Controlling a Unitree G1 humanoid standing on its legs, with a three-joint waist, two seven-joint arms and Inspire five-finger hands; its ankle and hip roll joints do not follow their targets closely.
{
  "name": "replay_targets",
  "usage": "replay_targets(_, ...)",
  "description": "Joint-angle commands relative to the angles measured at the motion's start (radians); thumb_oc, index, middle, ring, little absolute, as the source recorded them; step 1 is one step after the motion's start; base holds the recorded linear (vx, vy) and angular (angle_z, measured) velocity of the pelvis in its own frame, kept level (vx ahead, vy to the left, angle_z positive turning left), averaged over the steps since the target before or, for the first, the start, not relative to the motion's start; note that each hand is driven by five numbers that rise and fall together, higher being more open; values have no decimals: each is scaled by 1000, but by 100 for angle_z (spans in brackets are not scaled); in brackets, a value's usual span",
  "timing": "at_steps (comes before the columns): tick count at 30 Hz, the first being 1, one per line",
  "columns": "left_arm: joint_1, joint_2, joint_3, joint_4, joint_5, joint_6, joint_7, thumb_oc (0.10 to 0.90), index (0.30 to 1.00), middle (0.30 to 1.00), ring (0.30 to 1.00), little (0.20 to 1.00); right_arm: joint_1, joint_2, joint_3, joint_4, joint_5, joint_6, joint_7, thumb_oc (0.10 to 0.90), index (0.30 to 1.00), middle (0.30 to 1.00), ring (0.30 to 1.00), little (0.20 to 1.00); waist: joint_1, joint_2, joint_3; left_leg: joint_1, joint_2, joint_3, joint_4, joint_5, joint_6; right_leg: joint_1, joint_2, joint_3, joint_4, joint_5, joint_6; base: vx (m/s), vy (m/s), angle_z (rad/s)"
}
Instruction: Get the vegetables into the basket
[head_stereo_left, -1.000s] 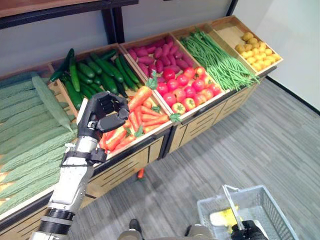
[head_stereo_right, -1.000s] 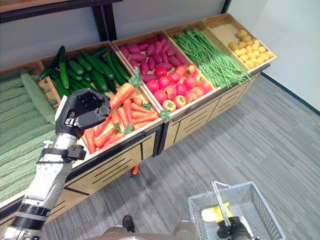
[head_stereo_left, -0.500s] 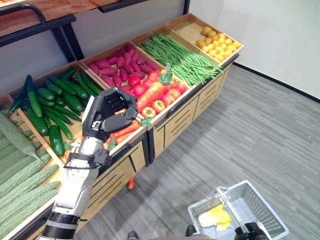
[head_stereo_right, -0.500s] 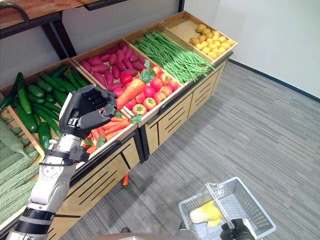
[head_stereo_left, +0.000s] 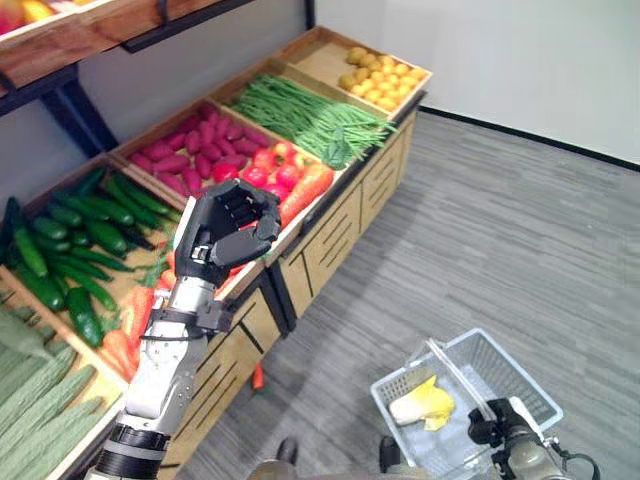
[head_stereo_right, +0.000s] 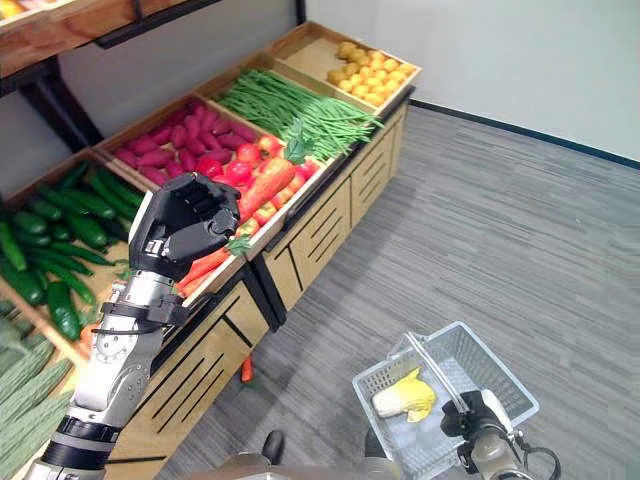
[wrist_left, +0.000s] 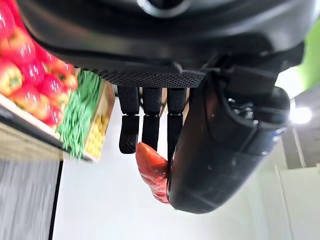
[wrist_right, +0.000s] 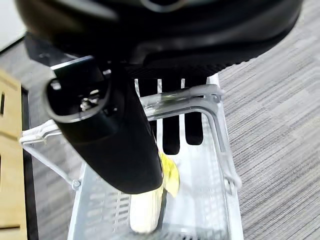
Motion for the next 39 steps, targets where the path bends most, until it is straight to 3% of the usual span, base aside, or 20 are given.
replay_targets(1,-97,15,72,-97,-38,-128,17,400,300,300,300,300,-26,-51,18,-42,34,-56,-28,400,300,300,300,300,11,-20,-25,-72,3,10,27,43,-18,50,33,-60,65,-119,33,84,172,-94)
replay_targets(8,-92,34,45,-108,-37,-133,-8,400,300,300,300,300,-8,-16,20,-43,34,-55,-11,400,300,300,300,300,-6,-42,-46,-14,-27,90,3,2,32,46,-19,-6,73,-107,71,49,197,-38)
replay_targets(9,-89,42,48,-114,-38,-134,-13,400,300,300,300,300,-3,-10,27,-47,22,-51,-1,400,300,300,300,300,-9,-51,-50,-6,-42,127,12,-17,52,27,-40,22,80,-91,92,-17,218,-50)
replay_targets(13,-81,61,51,-119,-39,-135,-27,400,300,300,300,300,-5,-7,25,-58,5,-47,6,400,300,300,300,300,-9,-60,-48,-2,-61,188,13,-34,73,-28,-70,63,79,-43,131,-78,201,-60)
replay_targets(15,-84,73,52,-117,-44,-136,-32,400,300,300,300,300,-12,-8,24,-76,-3,-44,5,400,300,300,300,300,-6,-60,-37,-8,-65,214,18,-34,82,-64,-75,55,120,-39,140,-110,98,-53)
replay_targets(17,-94,73,49,-105,-45,-132,-30,400,300,300,300,300,-16,-5,27,-73,-8,-45,2,400,300,300,300,300,6,-52,-24,-16,-54,229,25,-31,90,-68,-80,-9,195,-66,128,-120,8,-68)
replay_targets(18,-94,73,47,-106,-57,-125,-32,400,300,300,300,300,-11,0,24,-62,-11,-45,-1,400,300,300,300,300,15,-40,-28,-20,-42,236,22,-18,88,-32,-100,-90,249,-81,109,-96,-3,-44)
replay_targets(21,-92,77,46,-109,-59,-122,-35,400,300,300,300,300,-1,-3,22,-64,-12,-48,3,400,300,300,300,300,12,-49,-41,-11,-47,233,11,-16,80,-14,-106,-97,201,-66,108,30,-39,-7)
replay_targets(24,-64,85,54,-111,-54,-111,-37,400,300,300,300,300,-20,-23,26,-71,-17,-47,3,400,300,300,300,300,26,-66,-70,-1,-33,266,-15,-8,59,20,-113,-151,77,-56,117,50,-133,-3)
replay_targets(29,-58,86,45,-106,-78,-105,-48,400,300,300,300,300,-38,-78,27,-140,-25,-51,-2,400,300,300,300,300,20,-59,-76,18,-2,261,-52,19,35,54,-90,-162,21,-57,106,23,-149,-8)
replay_targets(39,-83,93,-37,-90,-94,-83,-71,400,300,300,300,300,-168,-199,27,-354,-24,-52,-38,400,300,300,300,300,1,-12,-68,28,32,277,-80,41,15,44,-61,-138,5,-67,97,-15,-61,-4)
